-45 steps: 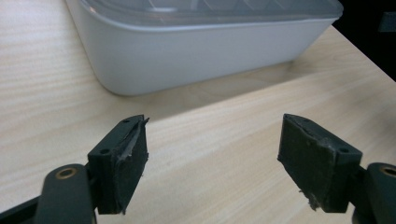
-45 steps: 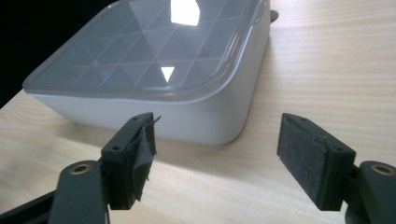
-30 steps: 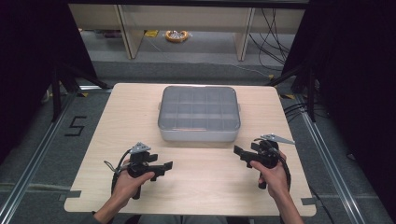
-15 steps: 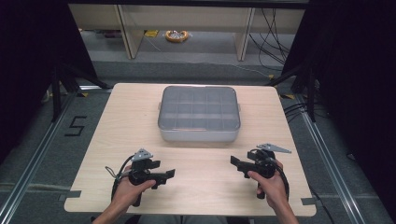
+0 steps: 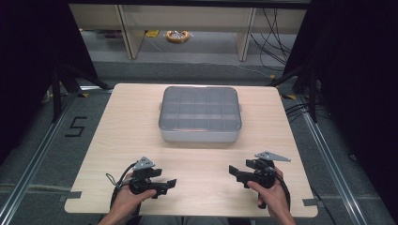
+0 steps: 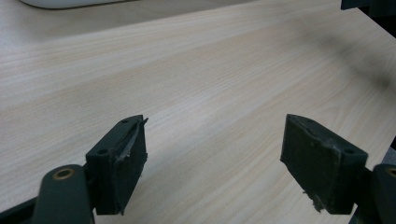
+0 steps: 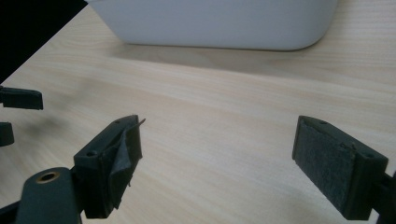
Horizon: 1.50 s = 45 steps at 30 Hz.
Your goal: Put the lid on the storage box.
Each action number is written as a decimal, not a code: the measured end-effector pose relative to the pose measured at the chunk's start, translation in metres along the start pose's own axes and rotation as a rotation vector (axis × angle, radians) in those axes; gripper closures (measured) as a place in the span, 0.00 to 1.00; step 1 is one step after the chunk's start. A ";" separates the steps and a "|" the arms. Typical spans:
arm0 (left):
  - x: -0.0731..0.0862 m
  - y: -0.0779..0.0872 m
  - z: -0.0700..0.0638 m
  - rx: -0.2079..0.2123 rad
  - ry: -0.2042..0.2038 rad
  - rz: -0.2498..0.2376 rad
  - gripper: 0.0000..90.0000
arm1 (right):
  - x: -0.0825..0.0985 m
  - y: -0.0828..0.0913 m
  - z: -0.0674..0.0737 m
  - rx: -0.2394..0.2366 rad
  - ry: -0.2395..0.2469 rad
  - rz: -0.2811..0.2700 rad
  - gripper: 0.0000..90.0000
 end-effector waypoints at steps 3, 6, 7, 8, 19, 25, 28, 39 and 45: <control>0.002 0.002 -0.002 0.002 -0.007 0.001 0.24 | 0.005 0.002 0.005 -0.005 -0.034 0.017 0.19; 0.007 0.004 -0.005 0.005 -0.011 0.007 0.24 | 0.008 0.003 0.004 -0.012 0.009 0.011 0.19; 0.007 0.004 -0.006 0.002 -0.007 -0.001 0.24 | 0.009 0.005 0.005 -0.011 0.006 0.011 0.19; 0.008 0.005 -0.007 0.006 -0.008 0.003 0.24 | 0.010 0.005 0.004 -0.003 0.015 0.023 0.19; 0.015 0.014 -0.012 0.002 -0.039 0.011 0.24 | 0.022 0.013 0.008 -0.005 0.052 0.020 0.18; 0.018 0.016 -0.015 0.007 -0.029 -0.001 0.24 | 0.027 0.018 0.009 -0.013 0.041 0.013 0.18; 0.021 0.017 -0.018 0.004 -0.033 0.000 0.24 | 0.031 0.022 0.007 -0.001 0.043 0.021 0.18; 0.031 0.024 -0.027 0.022 -0.051 0.021 0.24 | 0.044 0.030 0.008 -0.025 0.051 0.037 0.18; 0.034 0.027 -0.034 0.033 -0.041 0.012 0.24 | 0.058 0.036 0.011 -0.029 0.014 0.089 0.18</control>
Point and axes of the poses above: each handheld gripper's, and its own axes: y roughly backward along the jaws, x roughly out of its underside, z roughly to its left, the point moved 7 cm from there along -y, roughly forward along the jaws, and after that the axes turned 12 degrees about -y, right-handed, at the moved point
